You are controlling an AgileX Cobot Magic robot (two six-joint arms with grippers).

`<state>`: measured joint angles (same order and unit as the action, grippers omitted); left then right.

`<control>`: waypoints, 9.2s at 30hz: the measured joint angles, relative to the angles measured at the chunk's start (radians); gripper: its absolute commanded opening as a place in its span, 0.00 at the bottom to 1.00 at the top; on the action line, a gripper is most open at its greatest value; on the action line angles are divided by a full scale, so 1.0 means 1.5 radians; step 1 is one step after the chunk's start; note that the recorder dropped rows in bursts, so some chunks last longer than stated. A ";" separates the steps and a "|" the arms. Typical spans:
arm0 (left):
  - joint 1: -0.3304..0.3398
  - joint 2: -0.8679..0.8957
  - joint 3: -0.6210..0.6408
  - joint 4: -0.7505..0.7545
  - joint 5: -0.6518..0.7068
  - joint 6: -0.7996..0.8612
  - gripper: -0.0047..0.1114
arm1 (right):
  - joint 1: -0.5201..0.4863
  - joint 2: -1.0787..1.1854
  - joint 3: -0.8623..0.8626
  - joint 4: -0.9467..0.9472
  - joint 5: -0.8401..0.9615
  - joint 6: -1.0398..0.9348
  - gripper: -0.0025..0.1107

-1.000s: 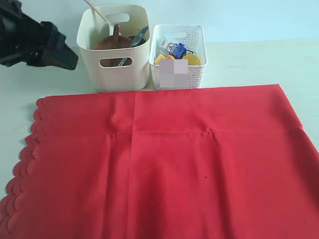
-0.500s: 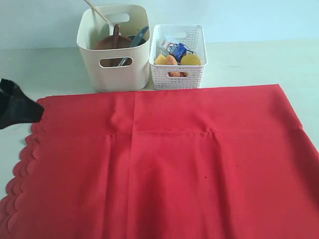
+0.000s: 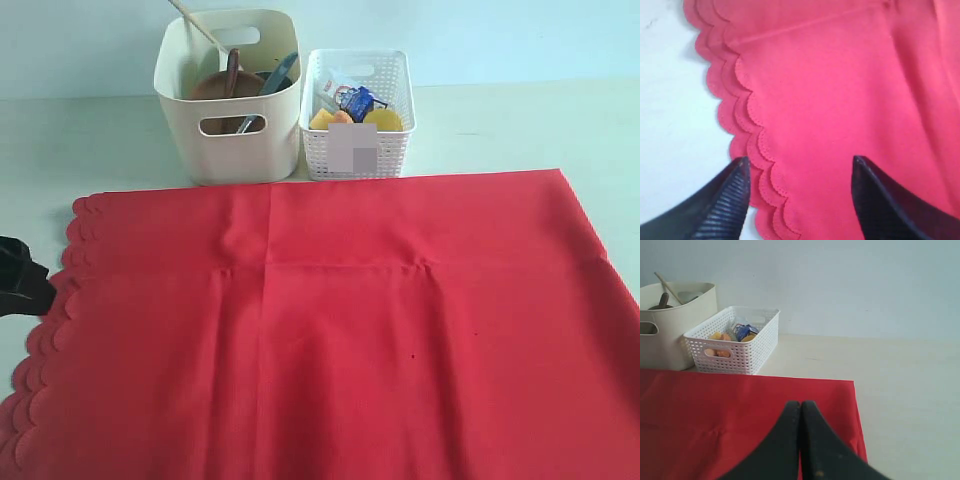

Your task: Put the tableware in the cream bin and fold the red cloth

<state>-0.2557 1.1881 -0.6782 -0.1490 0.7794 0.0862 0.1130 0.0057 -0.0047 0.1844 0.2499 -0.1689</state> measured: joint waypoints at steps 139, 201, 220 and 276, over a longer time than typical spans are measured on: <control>0.209 0.263 -0.135 -0.214 0.161 0.219 0.04 | 0.000 0.293 -0.324 0.035 0.001 0.010 0.02; 0.083 0.263 -0.210 -0.537 0.236 0.350 0.04 | 0.060 1.210 -0.518 -0.012 0.058 0.026 0.02; -0.128 0.468 -0.450 -0.605 0.212 0.229 0.04 | 0.061 1.212 -0.518 -0.011 0.055 0.027 0.02; -0.146 0.642 -0.471 -0.533 0.067 0.318 0.65 | 0.061 0.945 -0.514 0.067 0.009 0.043 0.02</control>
<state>-0.4744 2.1511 -1.3850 -0.9482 0.8798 0.5636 0.2052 1.4225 -0.7761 0.2852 0.2636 -0.1048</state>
